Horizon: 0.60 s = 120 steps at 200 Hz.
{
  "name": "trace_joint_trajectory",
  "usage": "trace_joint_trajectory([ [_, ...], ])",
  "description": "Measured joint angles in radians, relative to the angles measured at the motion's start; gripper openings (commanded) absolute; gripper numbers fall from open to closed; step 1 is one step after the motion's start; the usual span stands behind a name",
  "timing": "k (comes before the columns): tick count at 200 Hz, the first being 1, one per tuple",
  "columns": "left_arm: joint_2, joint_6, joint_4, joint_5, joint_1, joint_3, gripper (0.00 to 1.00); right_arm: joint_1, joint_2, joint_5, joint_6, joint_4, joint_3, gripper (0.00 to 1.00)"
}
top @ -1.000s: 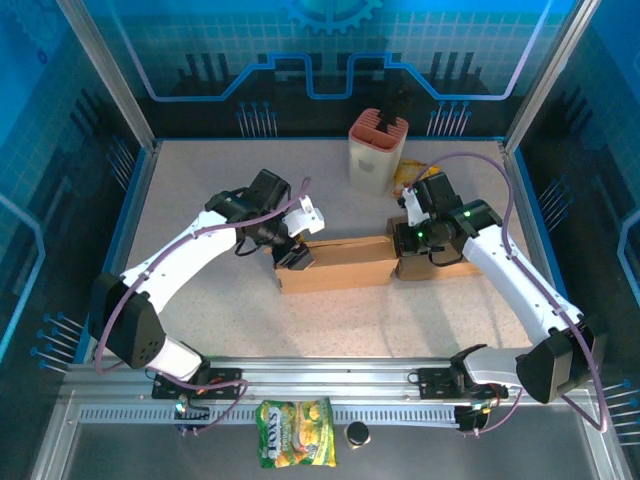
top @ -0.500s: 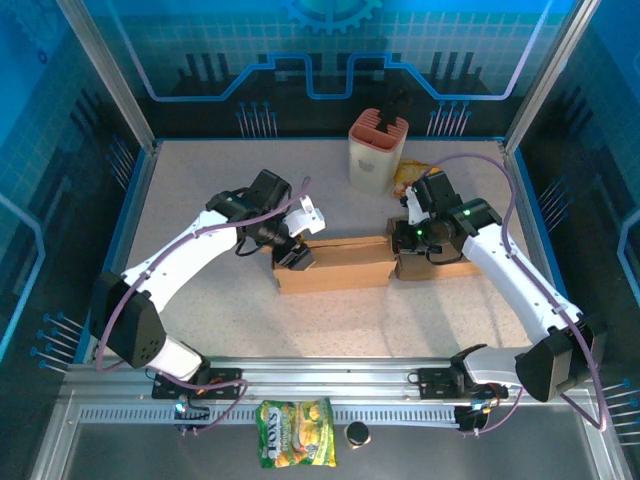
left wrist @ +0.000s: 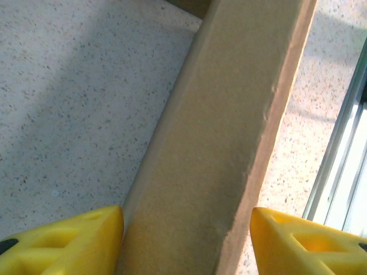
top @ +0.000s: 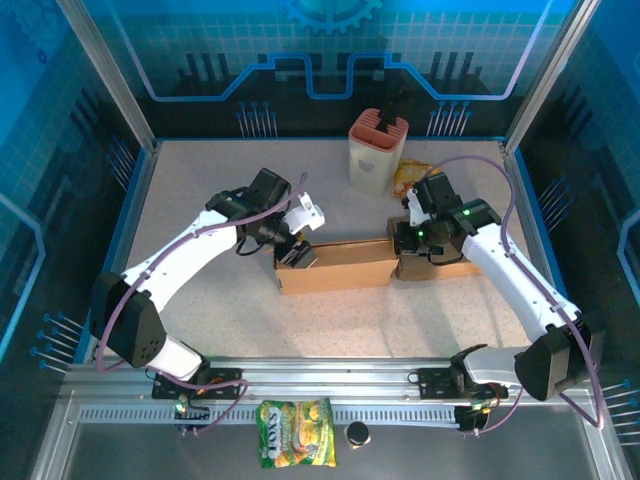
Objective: Fold the paper box
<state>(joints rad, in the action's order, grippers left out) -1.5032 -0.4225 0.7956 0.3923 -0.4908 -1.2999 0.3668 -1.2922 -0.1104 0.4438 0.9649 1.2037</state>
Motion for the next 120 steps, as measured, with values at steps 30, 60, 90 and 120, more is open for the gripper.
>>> trace_joint_trajectory([
  [30, 0.058, 0.074, -0.043, 0.016, 0.03, 0.0, 0.64, -0.002, 0.008, 0.002, -0.007, -0.01, -0.009, 0.0],
  [60, 0.14, 0.137, -0.038, -0.007, 0.051, 0.0, 0.61, -0.002, 0.008, 0.005, -0.008, -0.013, -0.009, 0.0],
  [90, 0.204, 0.194, 0.051, -0.113, 0.056, -0.001, 0.6, -0.002, 0.006, 0.004, -0.007, 0.001, 0.005, 0.0],
  [120, 0.272, 0.215, 0.174, -0.168, 0.056, -0.001, 0.61, -0.002, -0.015, 0.0, -0.007, 0.031, 0.039, 0.0],
])
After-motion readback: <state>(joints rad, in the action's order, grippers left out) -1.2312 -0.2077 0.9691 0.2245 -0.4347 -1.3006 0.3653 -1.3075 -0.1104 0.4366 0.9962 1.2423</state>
